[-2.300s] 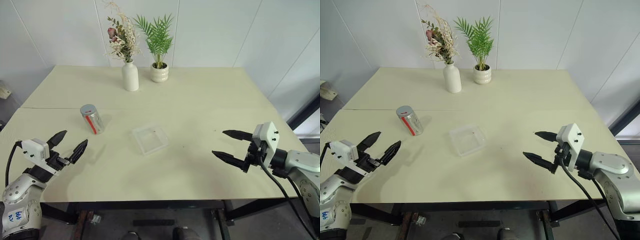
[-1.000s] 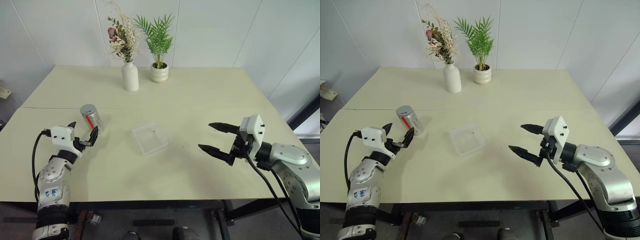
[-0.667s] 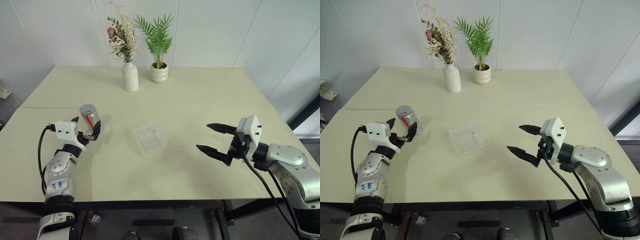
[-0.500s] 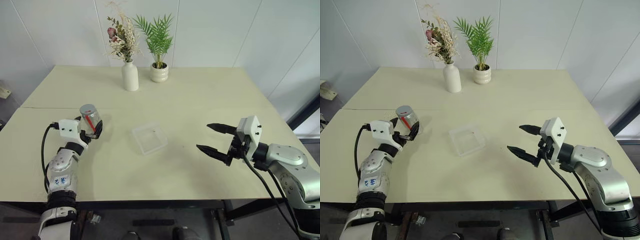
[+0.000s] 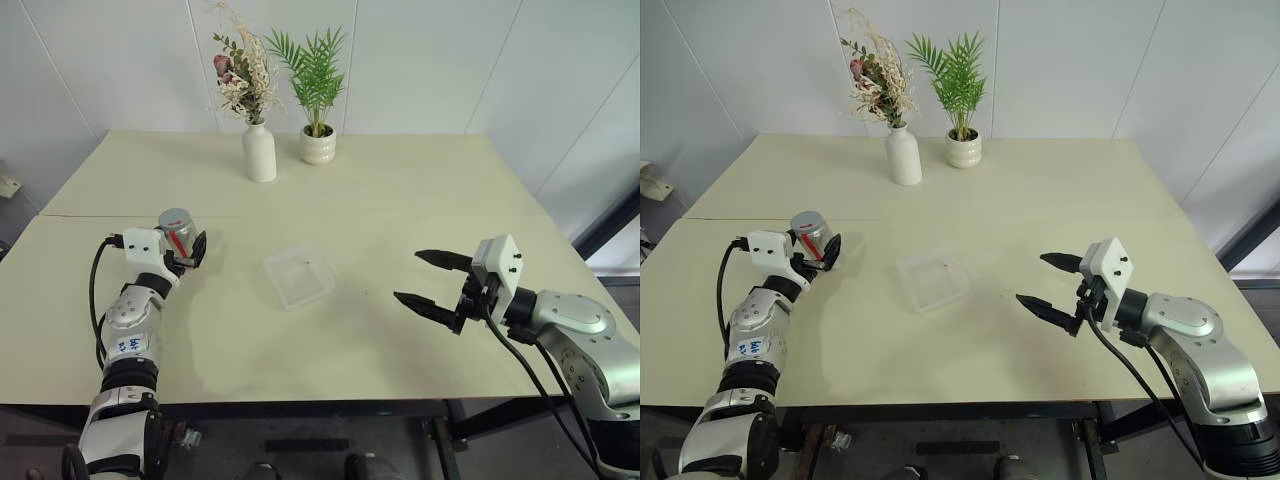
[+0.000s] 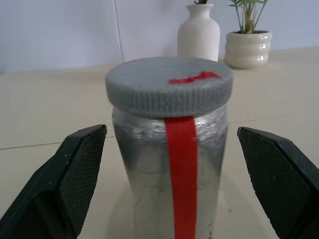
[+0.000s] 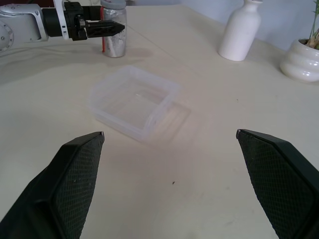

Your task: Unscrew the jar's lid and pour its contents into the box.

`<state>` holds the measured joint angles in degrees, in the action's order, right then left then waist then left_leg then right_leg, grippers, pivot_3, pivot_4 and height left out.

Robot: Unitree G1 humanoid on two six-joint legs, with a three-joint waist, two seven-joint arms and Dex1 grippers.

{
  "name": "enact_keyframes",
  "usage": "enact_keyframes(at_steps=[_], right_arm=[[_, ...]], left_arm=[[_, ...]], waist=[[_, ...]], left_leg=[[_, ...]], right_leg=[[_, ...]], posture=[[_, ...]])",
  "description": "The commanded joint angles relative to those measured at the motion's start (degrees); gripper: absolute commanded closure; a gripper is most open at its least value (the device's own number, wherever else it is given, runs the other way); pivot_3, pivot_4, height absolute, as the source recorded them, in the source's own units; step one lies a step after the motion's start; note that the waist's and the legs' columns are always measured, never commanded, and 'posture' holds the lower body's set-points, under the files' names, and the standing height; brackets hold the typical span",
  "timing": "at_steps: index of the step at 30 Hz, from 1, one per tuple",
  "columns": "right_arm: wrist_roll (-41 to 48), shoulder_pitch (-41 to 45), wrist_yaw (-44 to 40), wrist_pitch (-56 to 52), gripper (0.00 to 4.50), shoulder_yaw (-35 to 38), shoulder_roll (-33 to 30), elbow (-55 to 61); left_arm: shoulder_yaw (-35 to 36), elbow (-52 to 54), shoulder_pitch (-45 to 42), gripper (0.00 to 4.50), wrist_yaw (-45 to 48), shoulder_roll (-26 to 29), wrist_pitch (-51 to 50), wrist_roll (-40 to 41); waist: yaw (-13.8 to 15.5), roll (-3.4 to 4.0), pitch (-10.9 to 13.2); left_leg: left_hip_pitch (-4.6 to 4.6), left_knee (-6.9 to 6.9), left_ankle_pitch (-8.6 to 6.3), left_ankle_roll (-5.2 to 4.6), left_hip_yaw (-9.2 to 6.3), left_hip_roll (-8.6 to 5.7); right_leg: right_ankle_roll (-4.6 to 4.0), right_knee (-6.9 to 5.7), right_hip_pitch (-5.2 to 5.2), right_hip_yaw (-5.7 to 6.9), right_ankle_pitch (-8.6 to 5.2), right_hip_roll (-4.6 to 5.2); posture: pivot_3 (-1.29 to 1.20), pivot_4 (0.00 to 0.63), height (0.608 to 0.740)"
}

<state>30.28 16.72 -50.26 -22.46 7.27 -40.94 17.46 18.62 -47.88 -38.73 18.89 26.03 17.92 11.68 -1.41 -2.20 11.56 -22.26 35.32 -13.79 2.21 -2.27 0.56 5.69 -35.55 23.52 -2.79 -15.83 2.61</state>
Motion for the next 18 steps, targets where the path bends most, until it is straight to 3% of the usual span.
enact_keyframes(at_steps=[1,3,5,11,18], right_arm=[[0.07,0.05,0.51,1.14,0.00,1.97,-0.09,1.27],[0.08,0.02,0.58,1.10,0.00,1.97,-0.12,1.34],[0.01,0.02,0.61,1.29,0.00,1.96,-0.12,1.29],[-0.06,-0.20,0.72,1.17,0.00,1.96,-0.34,1.57],[0.30,1.55,2.19,0.01,0.00,2.13,-0.48,2.78]], left_arm=[[0.01,-0.87,-2.24,0.02,0.30,1.04,1.70,-0.13],[-0.16,-1.41,-2.55,0.02,0.60,1.08,2.54,-0.31],[-0.19,-1.83,-2.84,0.42,0.81,1.01,3.58,-0.33],[-0.44,-2.36,-2.87,2.18,2.09,1.03,3.95,0.02],[-1.84,2.21,-2.74,2.29,8.11,2.18,-0.89,1.18]], waist=[[0.02,0.00,0.00],[0.03,0.00,0.00],[-0.04,0.00,0.00],[-0.02,0.00,0.00],[-0.03,0.00,0.00]], left_leg=[[0.00,0.01,0.00,0.00,0.00,0.00],[0.00,0.02,0.00,0.00,0.00,0.00],[0.00,0.02,0.00,0.01,0.00,0.00],[0.00,0.03,-0.01,0.02,0.01,0.00],[0.00,0.05,-0.01,0.02,0.01,0.00]], right_leg=[[0.00,0.00,0.00,0.00,0.00,0.00],[0.00,-0.01,0.00,0.00,0.00,0.00],[0.00,-0.01,0.00,-0.01,0.00,0.01],[0.01,-0.01,0.00,0.00,0.00,0.00],[0.01,-0.04,0.00,-0.01,0.00,-0.01]], posture=[[0.00,0.150,0.740],[0.00,0.150,0.740],[0.00,0.150,0.740],[0.00,0.150,0.740],[0.00,0.150,0.740]])
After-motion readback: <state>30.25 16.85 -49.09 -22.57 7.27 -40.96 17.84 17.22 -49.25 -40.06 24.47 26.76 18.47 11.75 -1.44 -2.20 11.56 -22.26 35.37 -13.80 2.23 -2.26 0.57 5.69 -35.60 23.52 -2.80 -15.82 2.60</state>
